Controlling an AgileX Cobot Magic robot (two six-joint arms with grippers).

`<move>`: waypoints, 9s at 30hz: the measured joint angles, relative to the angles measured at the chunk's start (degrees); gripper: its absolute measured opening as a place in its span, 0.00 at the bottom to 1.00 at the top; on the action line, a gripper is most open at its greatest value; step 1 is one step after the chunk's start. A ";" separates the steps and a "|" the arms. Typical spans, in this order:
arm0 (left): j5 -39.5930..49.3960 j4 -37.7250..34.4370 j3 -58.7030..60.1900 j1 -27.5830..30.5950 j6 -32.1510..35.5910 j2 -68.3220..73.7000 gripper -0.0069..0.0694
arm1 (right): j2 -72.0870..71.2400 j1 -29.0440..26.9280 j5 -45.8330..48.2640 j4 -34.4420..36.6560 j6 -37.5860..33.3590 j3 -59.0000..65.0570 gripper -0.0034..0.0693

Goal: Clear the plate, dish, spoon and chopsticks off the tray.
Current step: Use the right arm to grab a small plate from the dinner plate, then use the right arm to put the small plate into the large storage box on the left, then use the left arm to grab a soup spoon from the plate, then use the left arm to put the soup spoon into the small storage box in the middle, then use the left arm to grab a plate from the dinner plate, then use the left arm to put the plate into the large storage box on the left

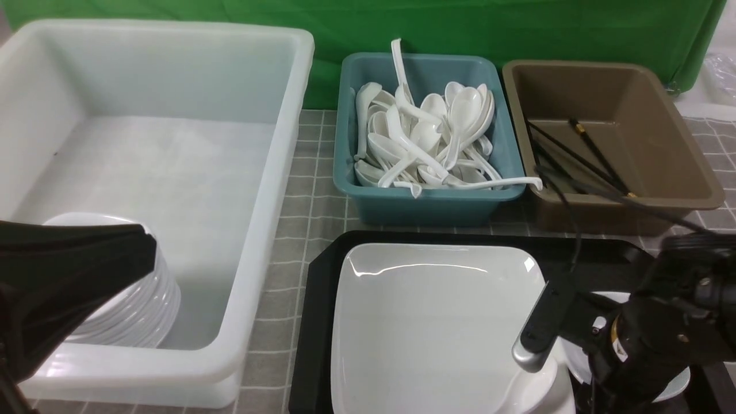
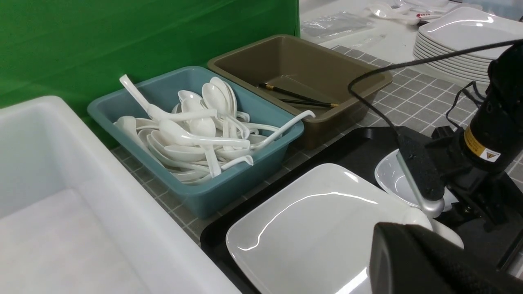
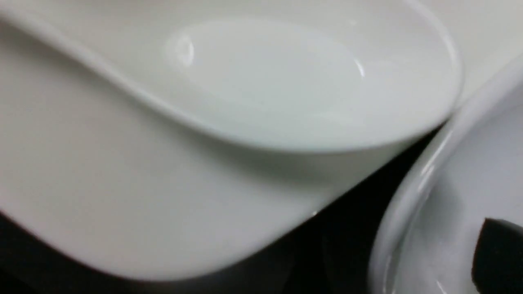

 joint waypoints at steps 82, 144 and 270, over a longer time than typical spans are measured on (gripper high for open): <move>13.31 13.93 -1.31 -5.92 -14.96 27.17 0.10 | -37.59 19.88 28.26 7.19 17.72 -18.74 0.19; -12.62 33.23 -62.58 -9.50 -20.78 83.78 0.24 | -68.01 19.89 19.97 8.29 18.59 -2.88 0.24; -3.88 37.28 -17.32 15.30 15.77 38.35 0.14 | -46.03 19.89 5.85 11.12 22.75 -15.50 0.08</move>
